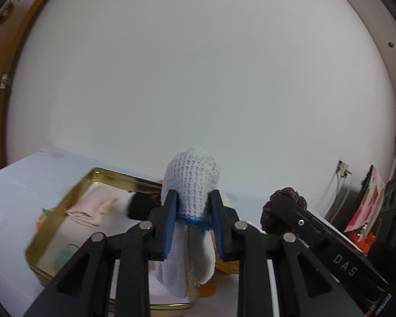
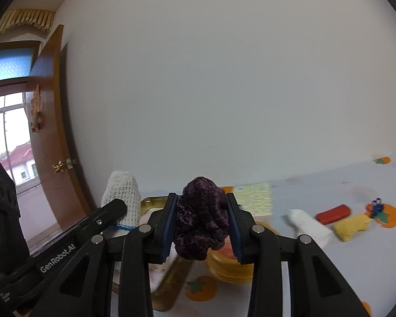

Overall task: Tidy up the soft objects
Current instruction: 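Carry the glove plush and purple pom-pom over the gold tray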

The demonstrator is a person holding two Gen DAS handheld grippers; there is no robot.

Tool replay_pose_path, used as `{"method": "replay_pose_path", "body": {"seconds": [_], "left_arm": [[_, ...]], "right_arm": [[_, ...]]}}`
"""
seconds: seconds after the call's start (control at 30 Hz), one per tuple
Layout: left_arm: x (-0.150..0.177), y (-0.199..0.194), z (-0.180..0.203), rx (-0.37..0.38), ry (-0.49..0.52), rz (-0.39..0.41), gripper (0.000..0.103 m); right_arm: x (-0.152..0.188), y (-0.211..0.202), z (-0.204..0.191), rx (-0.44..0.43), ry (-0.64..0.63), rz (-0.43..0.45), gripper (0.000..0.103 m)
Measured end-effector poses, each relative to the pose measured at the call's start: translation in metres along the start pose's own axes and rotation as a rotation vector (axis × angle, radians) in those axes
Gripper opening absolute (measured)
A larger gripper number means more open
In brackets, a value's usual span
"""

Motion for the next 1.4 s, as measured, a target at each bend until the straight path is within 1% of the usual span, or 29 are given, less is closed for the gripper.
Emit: {"method": "replay_pose_path", "body": {"seconds": [0.23,0.4,0.5,0.83,1.1,1.23,1.4], "left_arm": [[-0.003,0.000,-0.036,-0.082,-0.013,-0.016,0.023],[-0.004,0.002,-0.054,-0.136,-0.016,-0.025,0.023],[-0.004,0.003,-0.062,-0.154,-0.021,-0.034,0.023],[-0.003,0.017,-0.078,-0.215,-0.014,-0.077,0.023],[0.004,0.024,-0.092,-0.306,-0.010,-0.120,0.023],[0.008,0.029,-0.098,-0.326,-0.008,-0.137,0.023],[0.010,0.034,-0.099,-0.343,0.005,-0.152,0.023]], "right_arm": [[-0.001,0.016,-0.026,-0.045,-0.018,0.007,0.039],[0.005,0.032,-0.038,-0.054,-0.027,-0.018,0.039],[0.005,0.039,-0.041,-0.062,-0.017,-0.032,0.039],[0.005,0.068,-0.057,-0.071,-0.016,-0.052,0.039],[0.012,0.094,-0.061,-0.058,-0.031,-0.098,0.039],[0.016,0.106,-0.062,-0.046,-0.036,-0.133,0.039],[0.022,0.109,-0.062,-0.041,-0.049,-0.157,0.039]]}}
Point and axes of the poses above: each gripper's, at about its wrist camera, not at the fingertips, and y roughly the way its jaws point, z to its right, x to its underside, the point moved 4 cm from there along y, roughly the way its jaws point, and after that the axes turned 2 degrees about x, right-handed, at the moved point
